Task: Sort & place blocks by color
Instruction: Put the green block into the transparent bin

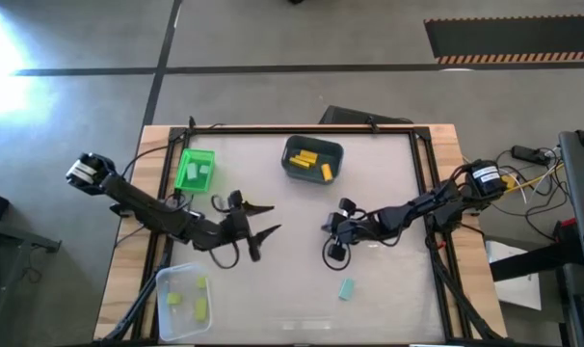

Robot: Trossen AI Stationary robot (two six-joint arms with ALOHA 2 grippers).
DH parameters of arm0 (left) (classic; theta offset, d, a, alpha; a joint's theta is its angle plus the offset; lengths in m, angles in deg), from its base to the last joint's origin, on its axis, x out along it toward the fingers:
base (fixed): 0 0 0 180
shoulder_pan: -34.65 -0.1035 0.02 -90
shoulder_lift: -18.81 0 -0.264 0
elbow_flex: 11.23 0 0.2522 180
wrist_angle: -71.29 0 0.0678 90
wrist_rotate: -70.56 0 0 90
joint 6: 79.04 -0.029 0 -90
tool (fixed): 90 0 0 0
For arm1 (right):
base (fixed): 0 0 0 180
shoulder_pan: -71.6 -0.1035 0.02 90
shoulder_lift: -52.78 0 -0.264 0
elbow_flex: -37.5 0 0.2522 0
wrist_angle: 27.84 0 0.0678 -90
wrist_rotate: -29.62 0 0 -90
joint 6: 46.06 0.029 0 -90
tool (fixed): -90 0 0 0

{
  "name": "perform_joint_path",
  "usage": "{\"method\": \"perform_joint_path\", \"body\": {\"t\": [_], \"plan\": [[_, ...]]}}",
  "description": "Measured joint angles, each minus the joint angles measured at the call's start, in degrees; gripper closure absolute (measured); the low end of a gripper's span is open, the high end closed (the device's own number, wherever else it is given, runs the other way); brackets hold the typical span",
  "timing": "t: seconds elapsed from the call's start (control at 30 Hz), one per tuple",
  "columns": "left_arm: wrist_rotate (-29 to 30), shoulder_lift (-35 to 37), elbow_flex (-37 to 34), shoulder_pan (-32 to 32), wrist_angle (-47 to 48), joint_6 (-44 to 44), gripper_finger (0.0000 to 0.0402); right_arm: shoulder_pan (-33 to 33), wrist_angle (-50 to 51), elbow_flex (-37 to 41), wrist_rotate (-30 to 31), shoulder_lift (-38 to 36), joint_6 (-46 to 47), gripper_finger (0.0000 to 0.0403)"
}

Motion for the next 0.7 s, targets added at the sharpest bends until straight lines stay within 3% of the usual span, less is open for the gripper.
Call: {"method": "perform_joint_path", "body": {"t": [0.07, 0.13, 0.27, 0.37, 0.53, 0.7], "plan": [[1.77, -0.51, -0.65, -1.18, 5.24, 8.26, 0.0176, -0.26, -0.03, -0.27, -0.04, 0.0, -0.76, 0.0394], [1.09, -0.38, 0.01, -3.31, 17.6, 18.84, 0.0179, -0.35, 0.0, -0.44, -0.04, 0.0, -1.43, 0.0394], [-7.84, -0.44, 4.48, -10.66, 48.69, 41.53, 0.0203, -0.31, -0.06, -1.27, 0.02, 0.0, -1.77, 0.0394], [-12.96, -2.31, 5.99, -15.35, 63.09, 48.62, 0.0227, -0.31, -0.25, -1.82, 0.01, -0.02, -3.01, 0.0394], [-21.77, -6.42, 5.98, -21.69, 71.96, 54.28, 0.0249, -0.31, -0.46, -2.26, 0.02, -0.04, -4.5, 0.0394], [-23.23, -11.22, 6.25, -24.4, 72.95, 66.37, 0.0251, -0.31, -0.49, -2.26, 0.02, -0.03, -4.46, 0.0394]]}}
